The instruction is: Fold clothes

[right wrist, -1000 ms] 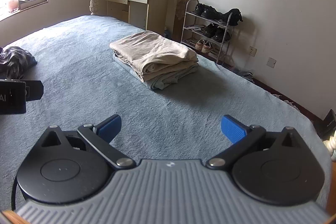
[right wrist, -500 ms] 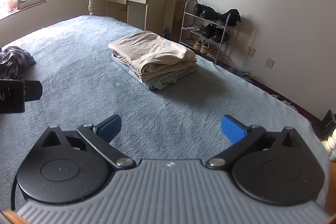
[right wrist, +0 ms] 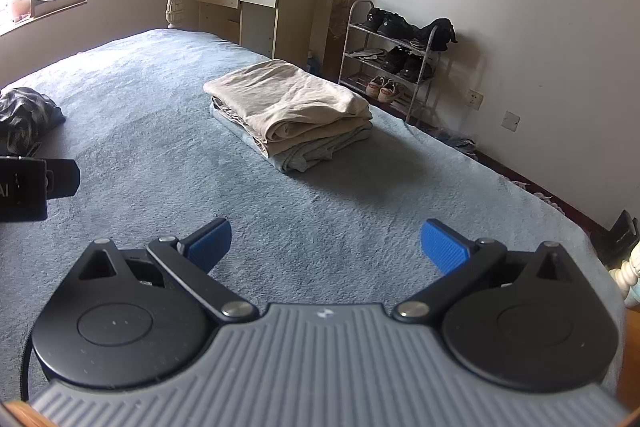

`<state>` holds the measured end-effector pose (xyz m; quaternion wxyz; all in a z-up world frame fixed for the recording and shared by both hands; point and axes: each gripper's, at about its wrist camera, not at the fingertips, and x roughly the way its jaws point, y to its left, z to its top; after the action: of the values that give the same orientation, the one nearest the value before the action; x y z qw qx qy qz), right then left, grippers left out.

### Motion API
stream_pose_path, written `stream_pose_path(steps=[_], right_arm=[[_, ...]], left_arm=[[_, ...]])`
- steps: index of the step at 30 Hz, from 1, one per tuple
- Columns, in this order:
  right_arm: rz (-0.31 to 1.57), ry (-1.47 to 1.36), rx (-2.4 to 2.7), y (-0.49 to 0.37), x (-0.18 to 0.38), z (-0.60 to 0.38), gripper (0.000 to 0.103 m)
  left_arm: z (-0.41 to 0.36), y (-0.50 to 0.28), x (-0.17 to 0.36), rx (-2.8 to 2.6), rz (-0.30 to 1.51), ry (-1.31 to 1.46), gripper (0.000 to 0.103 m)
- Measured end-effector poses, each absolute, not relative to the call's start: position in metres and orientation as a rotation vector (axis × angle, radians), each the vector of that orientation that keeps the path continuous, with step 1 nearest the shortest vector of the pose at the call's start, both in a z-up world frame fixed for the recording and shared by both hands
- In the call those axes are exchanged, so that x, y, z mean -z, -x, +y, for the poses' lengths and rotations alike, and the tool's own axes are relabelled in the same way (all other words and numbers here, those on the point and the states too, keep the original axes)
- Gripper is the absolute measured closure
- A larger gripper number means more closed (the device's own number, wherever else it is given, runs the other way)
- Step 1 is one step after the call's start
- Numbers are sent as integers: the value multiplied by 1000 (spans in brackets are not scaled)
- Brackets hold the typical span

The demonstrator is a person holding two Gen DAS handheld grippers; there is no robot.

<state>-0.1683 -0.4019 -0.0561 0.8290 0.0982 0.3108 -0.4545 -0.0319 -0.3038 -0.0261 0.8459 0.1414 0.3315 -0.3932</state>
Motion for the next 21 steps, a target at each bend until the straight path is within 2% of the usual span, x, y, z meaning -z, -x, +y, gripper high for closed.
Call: stream_pose_path(steps=[21], right_arm=[[664, -199, 980, 170, 58, -402, 1]], left_arm=[[-304, 34, 27, 820, 699, -305, 0]])
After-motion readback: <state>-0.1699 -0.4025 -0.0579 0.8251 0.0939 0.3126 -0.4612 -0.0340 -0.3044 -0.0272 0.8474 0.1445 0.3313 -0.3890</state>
